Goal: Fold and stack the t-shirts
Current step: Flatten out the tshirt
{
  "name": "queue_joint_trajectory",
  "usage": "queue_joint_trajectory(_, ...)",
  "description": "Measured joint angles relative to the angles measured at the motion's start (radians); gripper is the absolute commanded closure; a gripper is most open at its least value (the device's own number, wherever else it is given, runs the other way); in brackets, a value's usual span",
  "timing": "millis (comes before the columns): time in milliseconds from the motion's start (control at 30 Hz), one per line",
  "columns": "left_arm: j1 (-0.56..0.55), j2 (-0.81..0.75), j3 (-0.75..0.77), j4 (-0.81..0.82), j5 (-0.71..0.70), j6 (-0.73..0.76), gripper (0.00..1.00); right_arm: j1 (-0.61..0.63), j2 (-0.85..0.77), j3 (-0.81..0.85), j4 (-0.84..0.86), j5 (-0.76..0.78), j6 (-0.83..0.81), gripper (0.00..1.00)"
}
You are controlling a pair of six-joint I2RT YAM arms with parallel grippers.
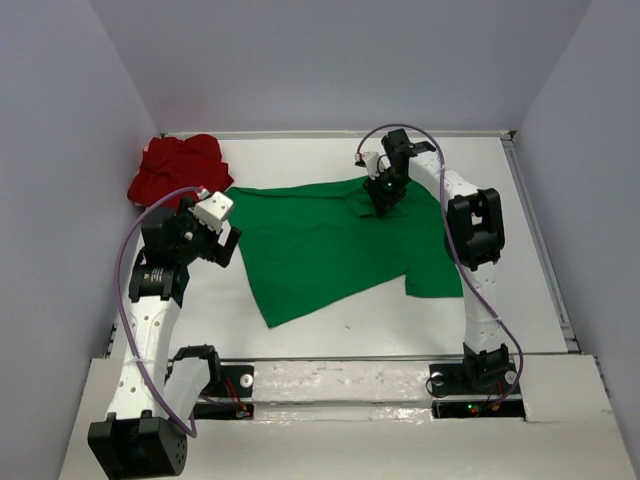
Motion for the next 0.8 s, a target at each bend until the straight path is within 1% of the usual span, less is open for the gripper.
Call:
queue_joint_trajectory(167,0.000,0.000,0.000,0.000,0.000,0.000,0.01,0.000,0.005,0.000,0.006,0.007,-0.002,0.59)
queue_joint_trajectory(300,0.000,0.000,0.000,0.000,0.000,0.000,0.01,0.000,0.019,0.001,0.008,0.014,-0.002,0.56)
queue_joint_trajectory(467,0.000,0.000,0.000,0.000,0.000,0.000,0.01,0.000,0.036,0.017,0.008,0.019,-0.002,0.58)
queue_joint_trajectory(600,0.000,0.001,0.000,0.000,0.000,0.000,0.01,0.000,0.043,0.025,0.010,0.029,-0.004,0.73)
queue_joint_trajectory(633,0.000,0.001,0.000,0.000,0.000,0.000,0.01,0.000,0.043,0.025,0.011,0.031,-0.005,0.81)
queue_joint_trajectory(733,0.000,0.001,0.000,0.000,0.000,0.000,0.01,-0.001,0.044,0.025,0.015,0.039,-0.007,0.95)
queue_joint_trajectory(800,0.000,0.001,0.000,0.000,0.001,0.000,0.01,-0.001,0.044,0.025,0.015,0.042,-0.009,1.00)
